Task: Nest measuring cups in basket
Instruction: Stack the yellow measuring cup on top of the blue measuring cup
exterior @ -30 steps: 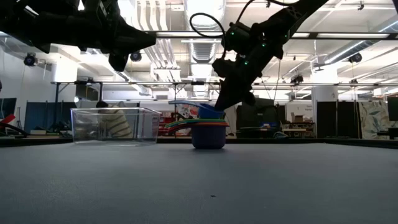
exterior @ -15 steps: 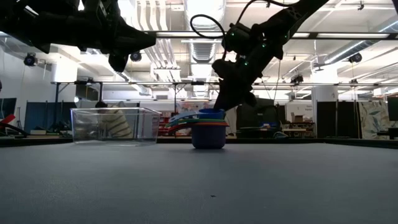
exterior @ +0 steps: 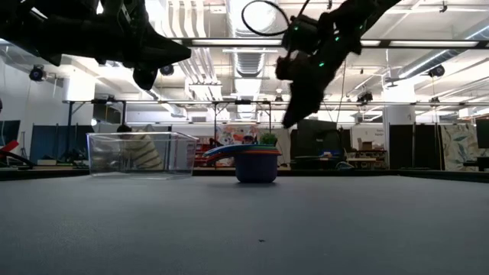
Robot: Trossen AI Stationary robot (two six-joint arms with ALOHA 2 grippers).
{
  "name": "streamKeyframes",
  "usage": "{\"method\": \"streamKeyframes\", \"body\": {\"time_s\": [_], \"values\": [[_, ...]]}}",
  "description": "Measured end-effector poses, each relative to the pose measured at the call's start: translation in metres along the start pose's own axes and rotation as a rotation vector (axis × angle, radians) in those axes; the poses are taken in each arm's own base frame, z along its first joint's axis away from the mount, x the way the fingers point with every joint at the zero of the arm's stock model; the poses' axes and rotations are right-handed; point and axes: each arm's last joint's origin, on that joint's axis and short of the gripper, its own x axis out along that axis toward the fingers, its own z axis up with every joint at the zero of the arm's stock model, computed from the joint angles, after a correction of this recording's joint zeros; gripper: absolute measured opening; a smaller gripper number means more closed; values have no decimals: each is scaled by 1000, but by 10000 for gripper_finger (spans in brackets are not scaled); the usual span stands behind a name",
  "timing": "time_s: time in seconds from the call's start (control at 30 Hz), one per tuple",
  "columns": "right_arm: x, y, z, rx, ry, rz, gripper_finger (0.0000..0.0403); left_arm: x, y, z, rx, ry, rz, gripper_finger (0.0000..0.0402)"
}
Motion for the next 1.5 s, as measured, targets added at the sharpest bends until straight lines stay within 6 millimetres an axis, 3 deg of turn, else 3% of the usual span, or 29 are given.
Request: {"method": "streamKeyframes", "body": {"time_s": [0.1,0.27,0.4,0.6,0.77,1.07,1.33,1.5], "values": [[-16,15,-10,-55,107,33,150,0,0,0,0,2,0,0],[-36,44,-30,25,278,-22,129,0,0,0,0,2,1,0],[-49,78,-55,-95,412,32,118,0,0,0,-13,4,1,0],[-66,125,-88,-162,439,99,106,0,0,-1,-14,8,2,0],[-76,147,-110,-238,450,146,101,0,0,-1,-14,8,2,0],[-65,180,-130,-338,493,193,108,0,0,-1,-36,11,1,0],[-37,207,-137,-572,479,276,102,0,0,-3,-39,26,0,0],[-22,212,-142,-634,536,268,93,0,0,-3,-42,27,-1,0]]}}
